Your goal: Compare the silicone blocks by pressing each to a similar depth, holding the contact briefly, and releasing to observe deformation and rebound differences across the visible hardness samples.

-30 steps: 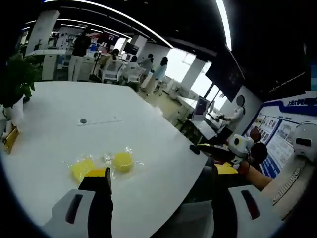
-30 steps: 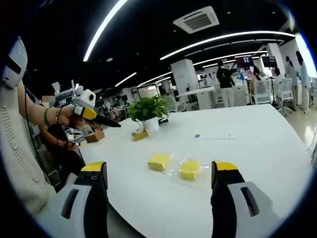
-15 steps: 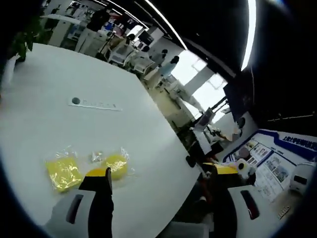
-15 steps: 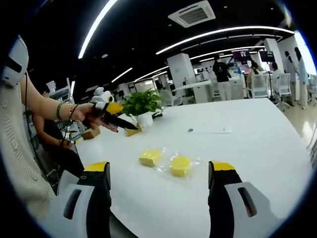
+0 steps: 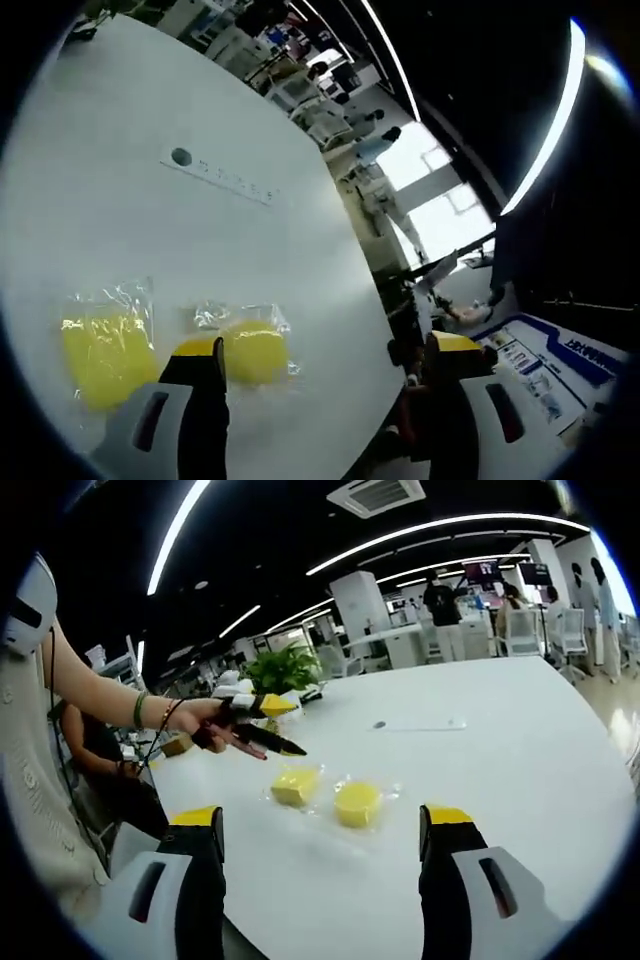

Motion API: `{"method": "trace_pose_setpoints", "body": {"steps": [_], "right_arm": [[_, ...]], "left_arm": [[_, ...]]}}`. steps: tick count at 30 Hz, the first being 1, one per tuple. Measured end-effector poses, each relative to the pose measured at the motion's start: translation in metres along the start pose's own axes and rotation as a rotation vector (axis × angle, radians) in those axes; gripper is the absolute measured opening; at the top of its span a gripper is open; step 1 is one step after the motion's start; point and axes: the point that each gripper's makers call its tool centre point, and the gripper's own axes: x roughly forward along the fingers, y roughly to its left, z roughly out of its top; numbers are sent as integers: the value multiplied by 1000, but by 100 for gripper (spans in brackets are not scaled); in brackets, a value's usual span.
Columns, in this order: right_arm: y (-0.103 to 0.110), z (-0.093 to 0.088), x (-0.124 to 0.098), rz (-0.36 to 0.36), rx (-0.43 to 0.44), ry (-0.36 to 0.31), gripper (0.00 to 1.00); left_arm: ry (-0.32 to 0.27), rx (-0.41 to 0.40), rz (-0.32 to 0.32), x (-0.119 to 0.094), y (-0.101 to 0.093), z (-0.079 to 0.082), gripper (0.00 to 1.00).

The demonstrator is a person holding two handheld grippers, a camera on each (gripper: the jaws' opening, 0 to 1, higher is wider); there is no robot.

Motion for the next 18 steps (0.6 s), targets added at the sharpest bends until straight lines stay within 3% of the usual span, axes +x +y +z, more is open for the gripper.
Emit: {"method": "trace_pose_setpoints", "body": {"steps": [3,7,15,18], "right_arm": [[-5,-5,2,-4,12,12,74],[-13,-12,3,-13,24,32,74],[-27,-21,11,-21,52,60,73],[-29,-24,16,-15,50,74,73]], "left_arm": [[-12,-26,20,13,16,-3,80],[-3,-119,32,28,34,-14,81],[0,-131,41,53,54,-18,79],[-24,-115,40,56,60,-11,69]]}}
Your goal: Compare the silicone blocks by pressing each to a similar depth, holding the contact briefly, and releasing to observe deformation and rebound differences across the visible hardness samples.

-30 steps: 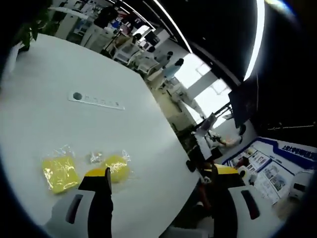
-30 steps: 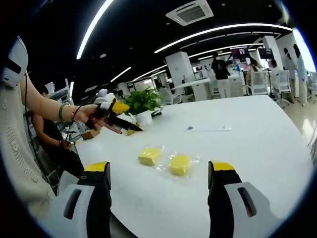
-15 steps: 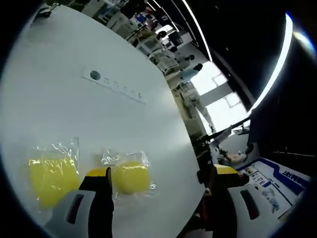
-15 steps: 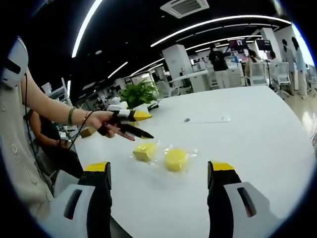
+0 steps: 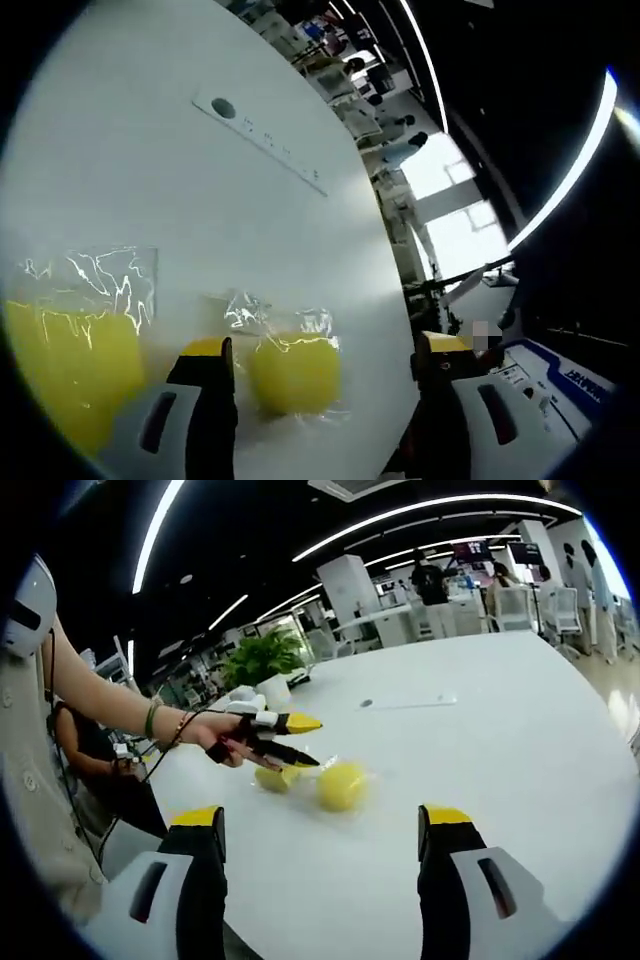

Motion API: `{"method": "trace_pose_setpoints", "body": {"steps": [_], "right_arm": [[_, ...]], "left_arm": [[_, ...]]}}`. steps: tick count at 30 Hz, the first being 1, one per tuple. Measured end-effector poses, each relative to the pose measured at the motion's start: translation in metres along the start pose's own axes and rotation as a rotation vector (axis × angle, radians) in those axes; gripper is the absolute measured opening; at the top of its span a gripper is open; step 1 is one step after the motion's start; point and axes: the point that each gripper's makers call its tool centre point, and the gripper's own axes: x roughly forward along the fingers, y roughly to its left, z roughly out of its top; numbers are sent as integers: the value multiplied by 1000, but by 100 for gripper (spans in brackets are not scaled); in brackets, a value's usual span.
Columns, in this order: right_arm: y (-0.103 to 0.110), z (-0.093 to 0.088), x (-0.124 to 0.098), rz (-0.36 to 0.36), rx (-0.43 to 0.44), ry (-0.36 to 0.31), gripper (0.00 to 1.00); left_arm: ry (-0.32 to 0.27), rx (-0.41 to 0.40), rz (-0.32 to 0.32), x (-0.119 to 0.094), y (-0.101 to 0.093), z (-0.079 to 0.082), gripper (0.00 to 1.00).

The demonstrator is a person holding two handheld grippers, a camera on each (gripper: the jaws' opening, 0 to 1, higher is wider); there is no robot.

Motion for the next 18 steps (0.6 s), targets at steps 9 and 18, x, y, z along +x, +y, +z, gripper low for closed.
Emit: {"method": "trace_pose_setpoints", "body": {"steps": [9,18], "right_arm": [[-1,1,10,18,20,-1,72],[-1,-2,11,29,27,1,71]], "left_arm": [[12,60,63,8,13,1,78],[-9,100,139,29,28,1,57]]}}
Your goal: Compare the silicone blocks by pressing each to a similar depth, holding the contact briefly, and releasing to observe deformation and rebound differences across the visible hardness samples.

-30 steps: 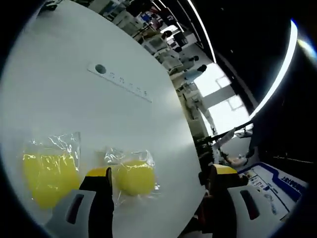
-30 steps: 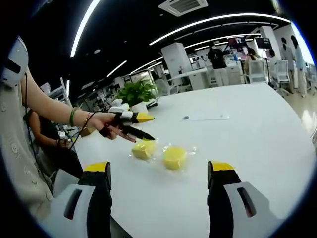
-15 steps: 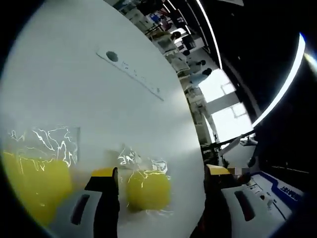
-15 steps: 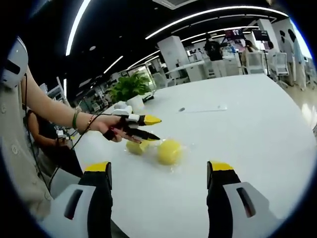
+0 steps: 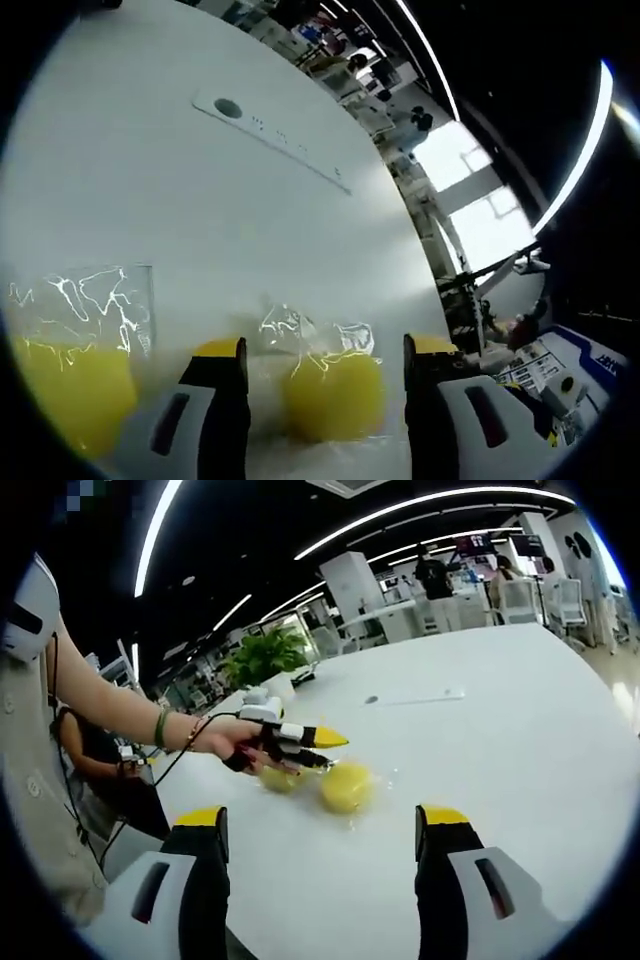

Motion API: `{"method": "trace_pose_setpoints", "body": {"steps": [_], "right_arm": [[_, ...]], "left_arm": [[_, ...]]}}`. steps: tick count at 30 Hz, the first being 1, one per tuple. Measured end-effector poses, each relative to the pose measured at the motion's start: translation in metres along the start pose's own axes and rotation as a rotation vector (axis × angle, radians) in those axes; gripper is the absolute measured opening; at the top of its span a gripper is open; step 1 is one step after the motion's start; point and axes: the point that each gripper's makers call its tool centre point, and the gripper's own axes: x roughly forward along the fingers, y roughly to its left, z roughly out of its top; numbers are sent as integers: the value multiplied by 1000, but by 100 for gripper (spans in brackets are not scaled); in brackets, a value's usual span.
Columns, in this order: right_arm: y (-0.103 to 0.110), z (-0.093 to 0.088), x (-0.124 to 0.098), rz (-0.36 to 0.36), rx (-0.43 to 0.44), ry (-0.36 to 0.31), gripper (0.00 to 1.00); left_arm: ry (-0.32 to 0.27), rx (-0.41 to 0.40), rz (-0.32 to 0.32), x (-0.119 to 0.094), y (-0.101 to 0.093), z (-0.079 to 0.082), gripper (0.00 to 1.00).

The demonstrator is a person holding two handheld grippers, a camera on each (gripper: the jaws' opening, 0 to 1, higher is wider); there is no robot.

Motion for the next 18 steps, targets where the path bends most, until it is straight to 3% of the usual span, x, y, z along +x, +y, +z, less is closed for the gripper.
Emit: {"method": "trace_pose_setpoints", "body": {"steps": [6,9,11,13,15,18], "right_arm": [[-4,-3,-1,-3,9,1,69],[-3,-5,0,6,12,5,68],[-2,-6,1,12,6,11,67],[-2,-7,2,18,6,12,67],[-2,-8,2,17,-2,13,68],[-2,-9,3,18,1,20,68]], "left_arm": [[-23,60,54,14,9,3,42],[21,100,128,15,24,-4,23],[6,6,111,17,22,-3,19],[11,2,116,16,26,-6,14],[-4,0,78,16,22,-6,7],[3,48,72,15,19,-6,0]]}}
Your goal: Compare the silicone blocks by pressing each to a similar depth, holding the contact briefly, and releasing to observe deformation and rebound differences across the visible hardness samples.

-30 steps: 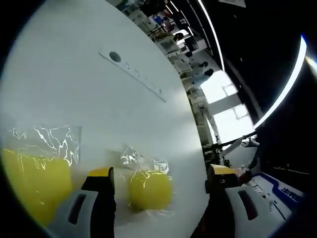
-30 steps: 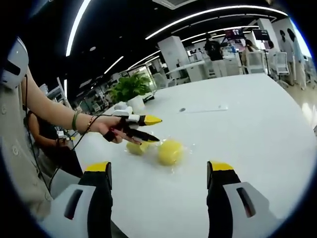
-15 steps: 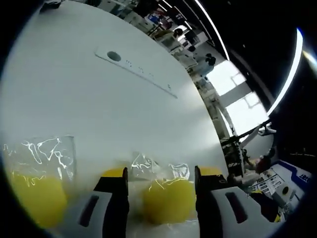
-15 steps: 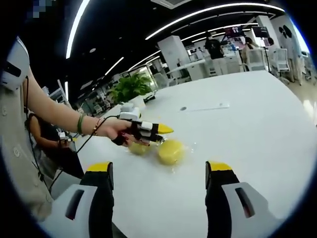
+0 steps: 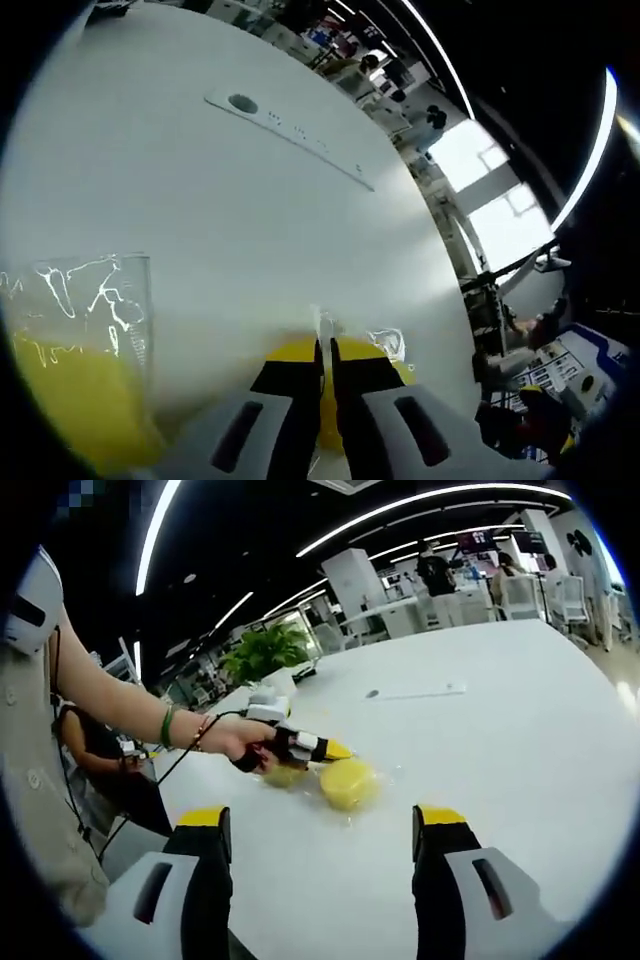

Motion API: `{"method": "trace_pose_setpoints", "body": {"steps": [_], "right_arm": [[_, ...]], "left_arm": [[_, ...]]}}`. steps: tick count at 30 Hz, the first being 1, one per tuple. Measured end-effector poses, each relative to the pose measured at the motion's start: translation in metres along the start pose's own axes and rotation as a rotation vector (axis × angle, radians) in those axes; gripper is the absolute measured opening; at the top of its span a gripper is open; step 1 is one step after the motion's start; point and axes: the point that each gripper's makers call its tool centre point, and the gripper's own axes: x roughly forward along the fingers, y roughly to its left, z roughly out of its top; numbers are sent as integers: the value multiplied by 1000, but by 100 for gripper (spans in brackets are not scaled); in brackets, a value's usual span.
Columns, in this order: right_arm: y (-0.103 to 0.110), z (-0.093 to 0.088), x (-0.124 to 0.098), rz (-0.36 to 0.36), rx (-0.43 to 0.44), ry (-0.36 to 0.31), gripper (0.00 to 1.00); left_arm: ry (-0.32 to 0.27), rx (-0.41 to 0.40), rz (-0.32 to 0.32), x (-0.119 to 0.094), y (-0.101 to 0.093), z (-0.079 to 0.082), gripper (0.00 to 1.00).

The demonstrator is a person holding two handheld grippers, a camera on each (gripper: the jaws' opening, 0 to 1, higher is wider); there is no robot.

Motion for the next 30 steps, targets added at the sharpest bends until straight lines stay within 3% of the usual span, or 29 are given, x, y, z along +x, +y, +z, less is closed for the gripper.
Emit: {"method": "trace_pose_setpoints", "body": {"steps": [2,7,12,14,18,24,25,26,27,30], "right_arm": [[1,-1,1,5,-10,12,68],[6,-10,2,23,-34,66,69],[8,-11,0,21,-27,65,68],[9,-12,-1,21,-31,73,68],[9,-11,-3,13,-36,74,68],[14,-6,-5,10,-51,70,67],[14,-6,-5,10,-53,70,67],[16,-5,-5,11,-60,69,67],[18,-4,-6,11,-64,68,67],[22,-2,-9,9,-79,69,67]], "left_arm": [[2,34,-5,-1,-4,2,0],[-4,6,6,-1,-3,1,0],[-14,37,5,-4,-7,1,0],[-14,139,-1,-7,-11,3,0],[-20,268,-10,-16,-26,5,0],[-122,441,-4,-30,-47,14,0],[-153,537,-22,-33,-57,15,0],[-144,586,-5,-37,-58,11,0],[-142,546,-4,-39,-60,8,0],[-170,557,-5,-49,-65,7,0]]}}
